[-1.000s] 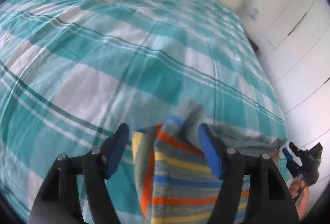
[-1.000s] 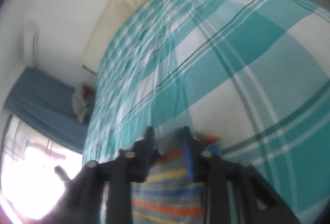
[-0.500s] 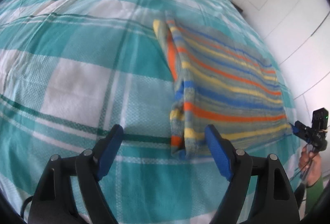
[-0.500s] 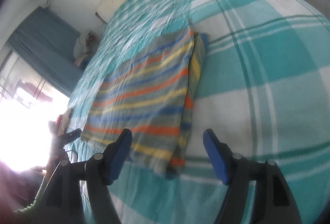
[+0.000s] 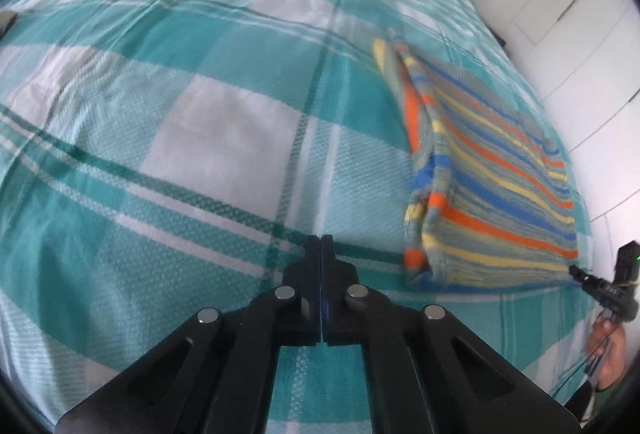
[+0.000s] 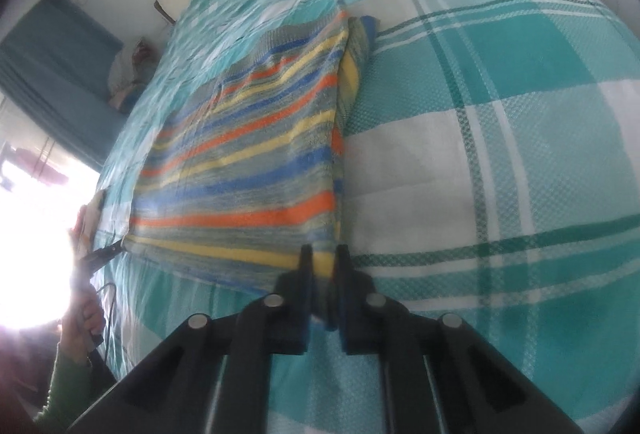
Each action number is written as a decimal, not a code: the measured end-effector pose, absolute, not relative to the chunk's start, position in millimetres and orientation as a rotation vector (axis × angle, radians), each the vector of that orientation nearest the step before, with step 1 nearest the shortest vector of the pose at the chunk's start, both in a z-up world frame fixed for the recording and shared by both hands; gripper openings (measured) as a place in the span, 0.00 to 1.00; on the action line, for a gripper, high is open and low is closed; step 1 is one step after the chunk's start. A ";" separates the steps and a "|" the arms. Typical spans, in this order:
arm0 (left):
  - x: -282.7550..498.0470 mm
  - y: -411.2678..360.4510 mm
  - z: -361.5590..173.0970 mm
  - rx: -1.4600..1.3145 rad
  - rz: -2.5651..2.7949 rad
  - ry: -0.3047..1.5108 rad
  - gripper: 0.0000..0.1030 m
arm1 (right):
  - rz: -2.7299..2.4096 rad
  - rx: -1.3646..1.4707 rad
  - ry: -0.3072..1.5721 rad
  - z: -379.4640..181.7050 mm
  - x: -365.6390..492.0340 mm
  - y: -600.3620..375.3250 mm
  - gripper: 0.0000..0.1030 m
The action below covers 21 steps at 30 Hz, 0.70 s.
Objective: Fold small clothes
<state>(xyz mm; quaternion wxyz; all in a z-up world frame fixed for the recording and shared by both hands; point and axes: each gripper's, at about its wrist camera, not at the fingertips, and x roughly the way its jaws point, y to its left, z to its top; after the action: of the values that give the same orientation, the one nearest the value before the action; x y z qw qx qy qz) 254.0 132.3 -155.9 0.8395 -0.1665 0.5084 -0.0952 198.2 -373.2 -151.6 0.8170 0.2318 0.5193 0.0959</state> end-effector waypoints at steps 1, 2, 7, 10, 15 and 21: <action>251.9 136.9 -155.2 -0.385 -0.209 1.062 0.00 | 0.202 0.489 1.097 -151.2 197.4 -370.9 0.09; 249.3 140.8 -153.8 -0.412 -0.214 1.054 0.00 | 0.203 0.487 1.083 -150.2 197.1 -369.3 0.10; 237.6 146.9 -134.0 -0.424 -0.278 0.985 0.49 | 0.224 0.547 1.034 -139.2 181.6 -380.4 0.41; 239.6 146.6 -126.1 -0.443 -0.331 0.949 0.55 | 0.202 0.533 0.998 -126.7 172.1 -388.9 0.44; 259.9 120.1 -133.2 -0.427 -0.377 0.977 0.55 | 0.215 0.505 0.962 -113.0 169.6 -391.7 0.44; 267.3 64.7 -147.7 -0.243 -0.364 1.078 0.06 | 0.240 0.435 1.029 -139.5 190.5 -365.8 0.44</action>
<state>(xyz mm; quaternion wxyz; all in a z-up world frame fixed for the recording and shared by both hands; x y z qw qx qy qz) 267.3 64.7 -147.7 0.8354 -0.1148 0.5093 -0.1719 190.5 -365.8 -139.5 0.8413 0.2059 0.4868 0.1134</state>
